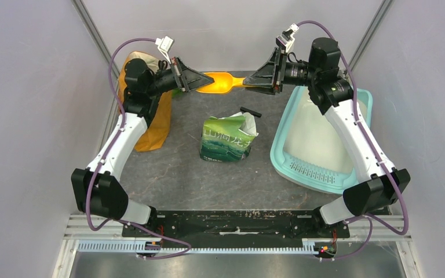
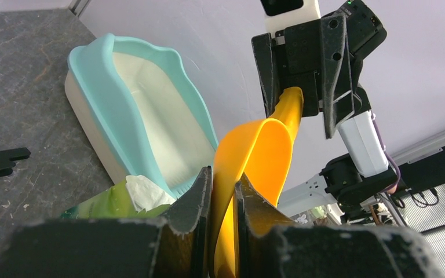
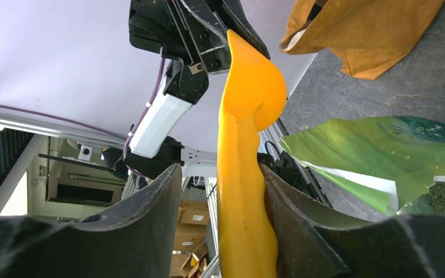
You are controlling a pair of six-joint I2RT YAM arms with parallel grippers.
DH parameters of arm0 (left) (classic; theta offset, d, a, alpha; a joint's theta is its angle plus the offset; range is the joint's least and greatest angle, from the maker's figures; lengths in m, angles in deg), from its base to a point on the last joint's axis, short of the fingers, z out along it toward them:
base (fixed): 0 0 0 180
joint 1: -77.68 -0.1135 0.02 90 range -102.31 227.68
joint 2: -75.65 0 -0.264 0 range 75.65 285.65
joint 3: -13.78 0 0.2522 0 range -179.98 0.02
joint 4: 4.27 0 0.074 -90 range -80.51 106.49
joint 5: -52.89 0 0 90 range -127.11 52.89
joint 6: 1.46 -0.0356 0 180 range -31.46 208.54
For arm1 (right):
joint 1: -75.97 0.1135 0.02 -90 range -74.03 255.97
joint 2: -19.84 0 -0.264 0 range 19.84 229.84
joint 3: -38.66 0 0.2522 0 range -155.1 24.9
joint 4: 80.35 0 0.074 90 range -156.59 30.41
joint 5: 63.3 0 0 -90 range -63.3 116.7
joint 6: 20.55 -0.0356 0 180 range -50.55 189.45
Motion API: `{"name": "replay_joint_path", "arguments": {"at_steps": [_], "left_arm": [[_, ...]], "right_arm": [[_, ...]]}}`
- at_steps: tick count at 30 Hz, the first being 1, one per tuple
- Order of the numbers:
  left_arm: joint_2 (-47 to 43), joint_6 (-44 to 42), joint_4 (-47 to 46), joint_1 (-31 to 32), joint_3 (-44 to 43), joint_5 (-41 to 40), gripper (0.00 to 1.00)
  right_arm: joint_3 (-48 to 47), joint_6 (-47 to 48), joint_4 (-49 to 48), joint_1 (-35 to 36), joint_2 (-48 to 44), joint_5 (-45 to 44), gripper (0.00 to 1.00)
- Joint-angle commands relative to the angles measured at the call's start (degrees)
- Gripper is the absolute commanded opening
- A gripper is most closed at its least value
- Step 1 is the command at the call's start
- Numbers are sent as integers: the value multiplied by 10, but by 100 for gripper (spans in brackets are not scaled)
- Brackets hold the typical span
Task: Fill the litter box with clean litter
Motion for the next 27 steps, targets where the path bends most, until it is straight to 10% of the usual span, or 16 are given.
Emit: {"name": "replay_joint_path", "arguments": {"at_steps": [1, 10, 13, 27], "left_arm": [[-5, -34, 13, 7, -30, -7, 2], [-10, -43, 21, 12, -30, -4, 2], [-12, -41, 21, 12, -28, -2, 2], [-15, -39, 22, 12, -20, -5, 2]], "right_arm": [[-2, 23, 15, 15, -21, -3, 53], [-4, 37, 30, 14, -19, -10, 34], [-6, 48, 37, 15, -22, -22, 66], [21, 8, -21, 14, -40, -47, 53]]}}
